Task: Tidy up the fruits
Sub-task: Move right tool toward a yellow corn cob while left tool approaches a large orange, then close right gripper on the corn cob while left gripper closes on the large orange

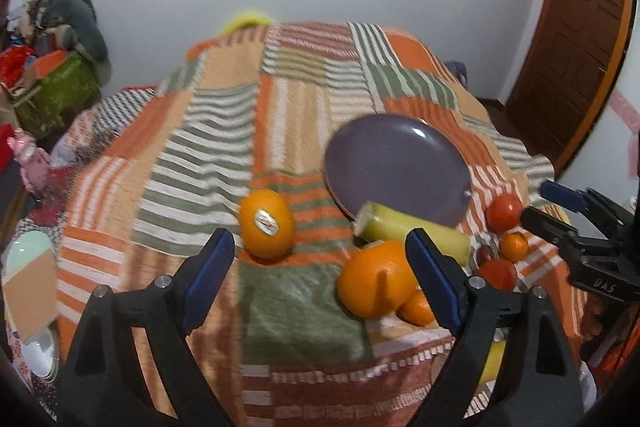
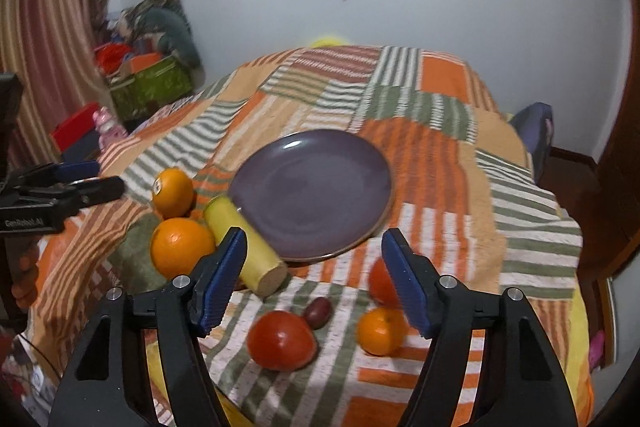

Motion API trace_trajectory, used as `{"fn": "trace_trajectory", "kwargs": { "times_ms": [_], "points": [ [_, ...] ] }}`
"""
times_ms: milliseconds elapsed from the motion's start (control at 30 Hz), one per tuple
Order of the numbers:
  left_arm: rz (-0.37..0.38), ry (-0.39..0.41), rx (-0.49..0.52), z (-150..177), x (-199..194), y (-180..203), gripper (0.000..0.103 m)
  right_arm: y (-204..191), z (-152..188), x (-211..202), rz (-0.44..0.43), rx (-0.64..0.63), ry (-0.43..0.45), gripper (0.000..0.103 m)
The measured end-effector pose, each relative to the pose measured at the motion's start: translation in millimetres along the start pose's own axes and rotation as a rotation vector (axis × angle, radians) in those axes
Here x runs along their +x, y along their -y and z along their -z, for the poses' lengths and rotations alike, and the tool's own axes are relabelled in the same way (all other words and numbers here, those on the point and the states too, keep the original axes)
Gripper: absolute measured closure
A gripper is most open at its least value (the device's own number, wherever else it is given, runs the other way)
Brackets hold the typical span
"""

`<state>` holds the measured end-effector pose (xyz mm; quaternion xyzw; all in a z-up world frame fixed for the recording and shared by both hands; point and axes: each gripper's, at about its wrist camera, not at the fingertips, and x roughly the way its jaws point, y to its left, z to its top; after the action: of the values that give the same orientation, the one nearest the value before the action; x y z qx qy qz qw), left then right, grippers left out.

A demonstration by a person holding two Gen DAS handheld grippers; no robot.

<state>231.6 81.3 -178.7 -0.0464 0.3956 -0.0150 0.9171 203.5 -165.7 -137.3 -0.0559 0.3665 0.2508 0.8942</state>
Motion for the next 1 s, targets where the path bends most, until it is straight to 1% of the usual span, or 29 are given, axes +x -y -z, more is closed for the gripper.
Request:
{"fn": "trace_trajectory", "kwargs": {
  "times_ms": [67,133,200,300,333,467,633,800,900,967,1000],
  "points": [
    [0.026,-0.037,0.004,2,11,6,0.015,-5,0,7,-0.034,-0.017,-0.018,0.042],
    [0.024,-0.068,0.011,6,21,11,0.015,-9,1,16,-0.07,-0.022,-0.044,0.05],
    [0.028,-0.102,0.018,9,32,16,0.015,-13,2,27,-0.094,-0.029,-0.076,0.052],
    [0.05,-0.136,0.016,13,40,19,0.015,-18,6,44,-0.126,-0.038,-0.136,0.061],
    [0.054,-0.142,0.016,14,42,19,0.015,-19,7,50,-0.136,-0.041,-0.155,0.062],
    [0.076,-0.147,0.032,19,45,25,0.016,-17,8,59,-0.15,-0.037,-0.19,0.062],
    [0.09,-0.162,0.062,22,53,33,0.02,-16,7,74,-0.172,-0.024,-0.242,0.061],
    [0.087,-0.193,0.038,25,65,33,0.02,-16,9,78,-0.19,-0.007,-0.253,0.058],
    [0.103,-0.208,0.017,26,69,31,0.022,-15,10,81,-0.2,-0.009,-0.266,0.057],
    [0.101,-0.211,0.012,27,70,29,0.026,-14,10,84,-0.209,-0.007,-0.283,0.057],
    [0.118,-0.215,0.007,27,71,28,0.031,-15,10,85,-0.211,-0.01,-0.289,0.057]
  ]
}}
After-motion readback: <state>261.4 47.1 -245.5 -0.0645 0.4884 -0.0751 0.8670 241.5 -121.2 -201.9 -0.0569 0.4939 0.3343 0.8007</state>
